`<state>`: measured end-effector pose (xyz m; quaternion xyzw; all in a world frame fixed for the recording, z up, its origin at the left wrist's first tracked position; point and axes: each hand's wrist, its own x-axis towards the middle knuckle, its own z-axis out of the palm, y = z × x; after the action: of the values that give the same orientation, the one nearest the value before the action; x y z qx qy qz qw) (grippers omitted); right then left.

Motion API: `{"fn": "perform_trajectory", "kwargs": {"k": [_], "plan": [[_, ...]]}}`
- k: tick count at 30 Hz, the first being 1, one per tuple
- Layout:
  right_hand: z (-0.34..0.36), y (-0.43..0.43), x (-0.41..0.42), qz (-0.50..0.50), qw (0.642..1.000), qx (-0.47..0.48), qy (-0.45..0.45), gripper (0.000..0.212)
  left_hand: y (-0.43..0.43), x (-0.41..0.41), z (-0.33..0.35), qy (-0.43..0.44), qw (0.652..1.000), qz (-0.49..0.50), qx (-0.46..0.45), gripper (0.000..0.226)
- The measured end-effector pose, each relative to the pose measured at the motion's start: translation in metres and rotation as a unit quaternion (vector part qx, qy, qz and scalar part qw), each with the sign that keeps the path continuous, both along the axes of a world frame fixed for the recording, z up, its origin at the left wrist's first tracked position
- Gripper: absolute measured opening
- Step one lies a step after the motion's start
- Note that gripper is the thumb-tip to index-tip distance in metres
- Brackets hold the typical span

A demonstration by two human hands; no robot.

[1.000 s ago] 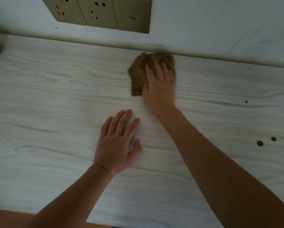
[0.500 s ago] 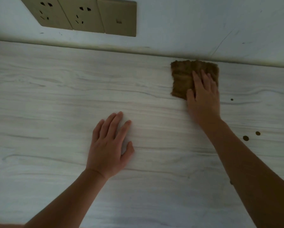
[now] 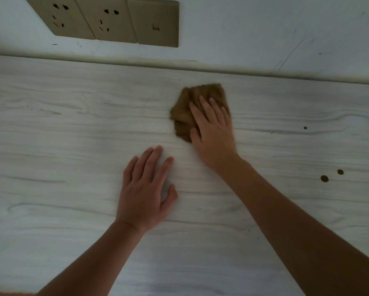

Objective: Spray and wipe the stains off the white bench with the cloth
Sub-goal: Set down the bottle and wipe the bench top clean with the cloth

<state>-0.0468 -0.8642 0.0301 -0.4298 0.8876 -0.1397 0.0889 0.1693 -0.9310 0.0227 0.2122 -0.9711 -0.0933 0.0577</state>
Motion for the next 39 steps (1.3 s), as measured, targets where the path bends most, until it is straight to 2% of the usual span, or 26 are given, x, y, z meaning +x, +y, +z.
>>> {"fn": "perform_trajectory", "kwargs": {"k": [5, 10, 15, 19, 23, 28, 32, 39], "plan": [[-0.002, -0.068, 0.012, 0.039, 0.999, -0.005, -0.01, 0.055, 0.0, 0.0, 0.001, -0.013, 1.0, 0.002, -0.003, 0.062], [-0.008, -0.035, 0.018, 0.143, 0.989, -0.033, -0.014, 0.056, 0.001, 0.0, 0.002, -0.017, 1.0, 0.003, -0.01, 0.062], [-0.004, 0.008, -0.011, 0.063, 0.998, -0.018, 0.005, 0.056, 0.0, 0.0, 0.002, -0.009, 1.0, 0.005, -0.004, 0.062], [-0.002, -0.007, -0.04, 0.021, 1.0, 0.017, 0.015, 0.059, 0.0, 0.0, 0.001, -0.001, 1.0, 0.004, 0.005, 0.061], [-0.001, -0.063, -0.038, 0.043, 0.999, 0.018, 0.019, 0.06, 0.001, 0.001, 0.0, -0.003, 1.0, 0.007, 0.006, 0.062], [-0.004, -0.096, 0.015, 0.139, 0.99, -0.001, 0.021, 0.057, 0.0, 0.001, 0.0, -0.006, 1.0, 0.008, 0.016, 0.062], [-0.005, -0.071, 0.028, 0.154, 0.988, -0.018, 0.002, 0.057, 0.001, 0.001, 0.002, -0.02, 1.0, 0.008, 0.016, 0.065], [0.0, 0.006, 0.018, 0.075, 0.997, 0.03, 0.015, 0.062, -0.012, 0.017, 0.008, 0.017, 0.998, -0.009, 0.06, 0.053]]}}
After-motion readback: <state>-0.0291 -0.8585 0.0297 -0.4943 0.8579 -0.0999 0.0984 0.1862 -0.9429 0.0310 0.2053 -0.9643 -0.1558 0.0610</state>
